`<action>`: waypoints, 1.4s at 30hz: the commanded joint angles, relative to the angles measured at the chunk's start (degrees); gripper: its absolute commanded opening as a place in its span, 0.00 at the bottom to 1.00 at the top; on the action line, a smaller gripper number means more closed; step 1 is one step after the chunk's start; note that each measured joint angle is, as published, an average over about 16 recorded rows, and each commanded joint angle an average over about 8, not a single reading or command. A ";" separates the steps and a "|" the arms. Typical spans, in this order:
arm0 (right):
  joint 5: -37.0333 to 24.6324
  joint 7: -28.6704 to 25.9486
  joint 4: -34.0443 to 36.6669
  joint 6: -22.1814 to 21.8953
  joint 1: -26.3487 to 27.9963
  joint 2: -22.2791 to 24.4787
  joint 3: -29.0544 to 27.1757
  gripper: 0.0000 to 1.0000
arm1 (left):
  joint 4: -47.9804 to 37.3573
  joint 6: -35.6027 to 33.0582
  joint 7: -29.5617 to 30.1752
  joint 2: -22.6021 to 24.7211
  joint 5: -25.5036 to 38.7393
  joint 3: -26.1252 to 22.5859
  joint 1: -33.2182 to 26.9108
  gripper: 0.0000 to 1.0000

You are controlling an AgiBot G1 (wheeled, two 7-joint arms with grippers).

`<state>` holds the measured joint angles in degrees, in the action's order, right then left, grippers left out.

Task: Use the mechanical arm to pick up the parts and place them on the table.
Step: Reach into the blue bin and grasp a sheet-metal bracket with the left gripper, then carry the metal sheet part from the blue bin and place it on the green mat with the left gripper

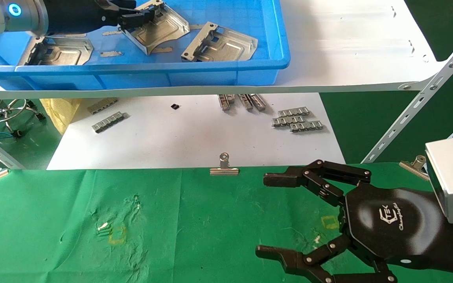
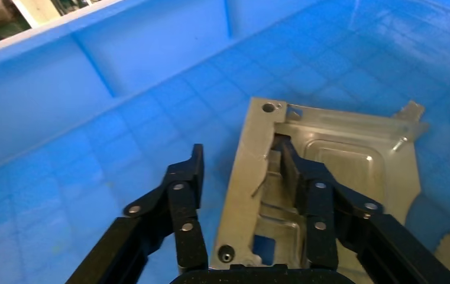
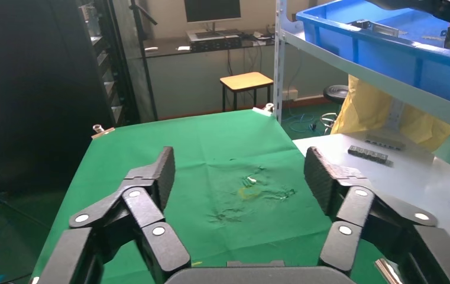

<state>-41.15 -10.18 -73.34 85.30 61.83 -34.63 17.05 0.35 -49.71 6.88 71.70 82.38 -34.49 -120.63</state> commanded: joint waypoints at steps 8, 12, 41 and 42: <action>0.02 0.01 0.00 -0.01 0.01 0.01 0.03 1.00 | -0.28 -0.81 0.16 -0.36 -0.18 0.12 -0.13 0.00; 0.03 0.02 0.00 -0.02 0.01 0.02 0.04 1.00 | -0.08 -1.25 0.07 -0.74 -0.73 0.51 -0.28 0.00; 0.08 0.06 0.00 -0.05 0.03 0.05 0.12 1.00 | 16.50 -42.34 -19.27 -15.97 -13.92 4.15 7.08 0.00; 0.09 0.06 0.00 -0.05 0.03 0.05 0.12 1.00 | 18.48 -42.40 -19.70 -17.09 -15.18 3.74 8.61 0.00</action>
<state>-41.06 -10.12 -73.34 85.25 61.86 -34.58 17.17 19.42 -91.79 -12.78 53.98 66.71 -31.32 -111.25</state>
